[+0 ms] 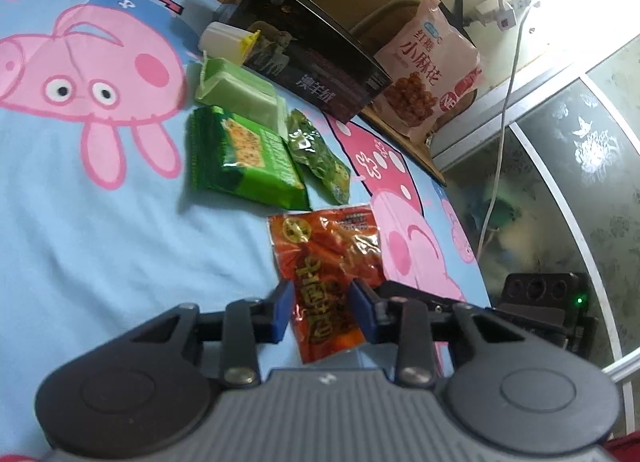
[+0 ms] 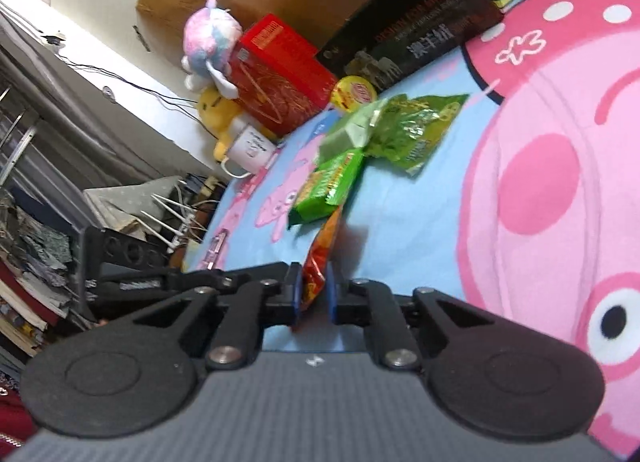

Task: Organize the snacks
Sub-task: 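Grasp the red snack bag with the left gripper, then drop the red snack bag into the tin from the left gripper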

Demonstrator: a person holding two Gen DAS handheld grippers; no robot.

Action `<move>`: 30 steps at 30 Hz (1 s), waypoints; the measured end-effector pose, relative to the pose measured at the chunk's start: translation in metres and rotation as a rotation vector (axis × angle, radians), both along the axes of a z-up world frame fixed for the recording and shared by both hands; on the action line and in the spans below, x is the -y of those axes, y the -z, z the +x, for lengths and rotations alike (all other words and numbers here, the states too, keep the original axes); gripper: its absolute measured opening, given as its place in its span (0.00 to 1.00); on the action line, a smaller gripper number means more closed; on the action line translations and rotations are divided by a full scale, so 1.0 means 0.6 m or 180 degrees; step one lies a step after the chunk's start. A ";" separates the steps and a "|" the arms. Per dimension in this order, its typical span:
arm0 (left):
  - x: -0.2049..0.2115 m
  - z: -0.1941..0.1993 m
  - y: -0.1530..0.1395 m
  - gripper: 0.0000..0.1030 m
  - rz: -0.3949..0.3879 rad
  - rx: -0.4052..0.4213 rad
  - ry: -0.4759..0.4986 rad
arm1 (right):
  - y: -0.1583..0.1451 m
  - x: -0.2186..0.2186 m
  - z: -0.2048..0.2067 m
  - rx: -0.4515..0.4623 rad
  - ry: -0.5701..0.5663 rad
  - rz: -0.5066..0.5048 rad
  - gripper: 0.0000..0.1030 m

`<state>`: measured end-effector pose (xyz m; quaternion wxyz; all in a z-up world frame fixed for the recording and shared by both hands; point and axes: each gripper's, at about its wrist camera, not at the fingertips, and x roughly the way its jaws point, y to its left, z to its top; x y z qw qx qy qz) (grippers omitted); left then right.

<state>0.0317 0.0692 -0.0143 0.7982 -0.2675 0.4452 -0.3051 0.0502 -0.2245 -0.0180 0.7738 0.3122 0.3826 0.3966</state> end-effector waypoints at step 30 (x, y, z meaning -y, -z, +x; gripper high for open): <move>0.003 0.056 -0.084 0.45 -0.0485 0.0453 0.0153 | -0.032 0.025 0.076 -0.0145 -0.0002 0.0938 0.15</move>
